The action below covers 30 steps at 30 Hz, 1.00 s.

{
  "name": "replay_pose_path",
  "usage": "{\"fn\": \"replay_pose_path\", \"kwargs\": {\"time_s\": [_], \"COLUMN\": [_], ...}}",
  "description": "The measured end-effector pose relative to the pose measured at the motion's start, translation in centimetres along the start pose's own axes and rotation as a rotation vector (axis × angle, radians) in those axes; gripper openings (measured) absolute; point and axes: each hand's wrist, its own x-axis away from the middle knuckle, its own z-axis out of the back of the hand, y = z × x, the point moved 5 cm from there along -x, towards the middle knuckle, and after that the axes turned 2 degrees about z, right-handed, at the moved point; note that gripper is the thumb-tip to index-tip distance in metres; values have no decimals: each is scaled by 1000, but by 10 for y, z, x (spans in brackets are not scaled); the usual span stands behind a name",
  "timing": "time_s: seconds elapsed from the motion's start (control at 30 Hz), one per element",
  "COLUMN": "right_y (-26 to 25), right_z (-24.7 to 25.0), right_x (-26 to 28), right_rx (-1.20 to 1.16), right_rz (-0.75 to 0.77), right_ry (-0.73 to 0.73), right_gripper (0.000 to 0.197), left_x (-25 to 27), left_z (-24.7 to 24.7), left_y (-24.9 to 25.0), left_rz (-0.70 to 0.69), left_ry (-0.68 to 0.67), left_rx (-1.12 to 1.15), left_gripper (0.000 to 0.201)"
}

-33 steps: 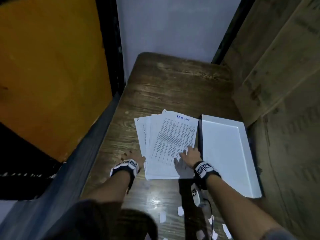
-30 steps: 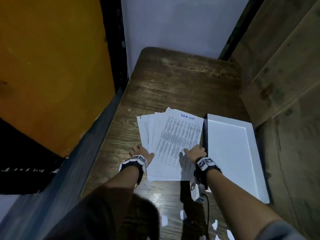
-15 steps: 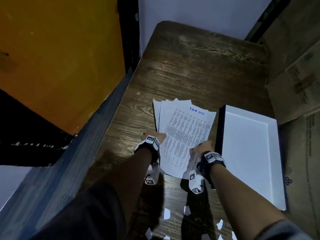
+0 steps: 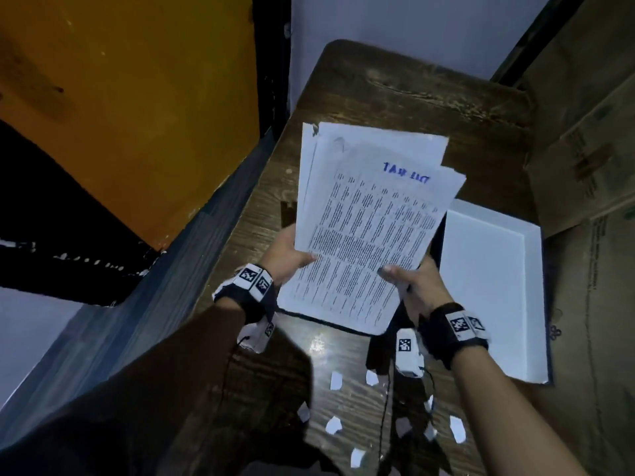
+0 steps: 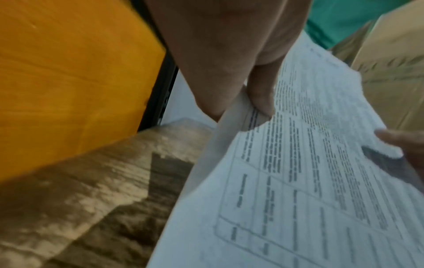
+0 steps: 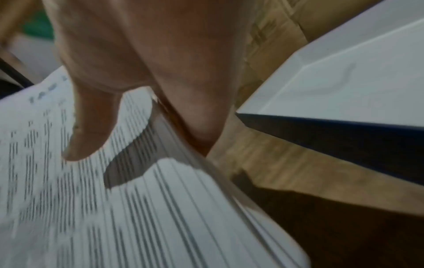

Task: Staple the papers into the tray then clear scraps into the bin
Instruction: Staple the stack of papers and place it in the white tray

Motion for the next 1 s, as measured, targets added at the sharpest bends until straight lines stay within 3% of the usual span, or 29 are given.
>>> {"fn": "replay_pose_path", "kwargs": {"time_s": [0.07, 0.17, 0.23, 0.33, 0.43, 0.57, 0.7, 0.77, 0.83, 0.93, 1.0], "right_y": [-29, -57, -60, -52, -38, 7, 24, 8, -18, -61, -82], "right_z": [-14, -47, -70, -90, -94, -100, -114, -116, -115, -116, -128], "right_x": [25, 56, 78, 103, 119, 123, 126, 127, 126, 130, 139], "right_rx": [-81, 107, 209, 151, 138, 227, 307, 296, 382, 755, 1043], "right_rz": [153, 319, 374, 441, 431, 228, 214, 248, 296, 401, 496], "right_ry": [4, 28, 22, 85, 115, -9, 81, 108, 36, -119, -210], "right_gripper": [46, 35, 28, 26, 27, 41, 33, 30, 34, 37, 36], "left_x": [34, 77, 101, 132, 153, 163, 169, 167, 177, 213, 226], "left_z": [9, 18, 21, 31, 44, 62, 55, 67, 92, 132, 126], "left_y": [13, 29, 36, 33, 21, -12, -26, -26, -15, 30, 64], "left_rz": [-54, -184, -273, -338, -332, -222, -114, -113, -143, -454, -593], "left_ry": [23, 178, 303, 475, 468, 440, 425, 367, 328, 500, 431], "left_rx": [43, -59, -10, 93, 74, 64, 40, 42, 53, -202, -514], "left_gripper": [51, 51, 47, 37, 35, 46, 28, 38, 72, 104, 102]}}
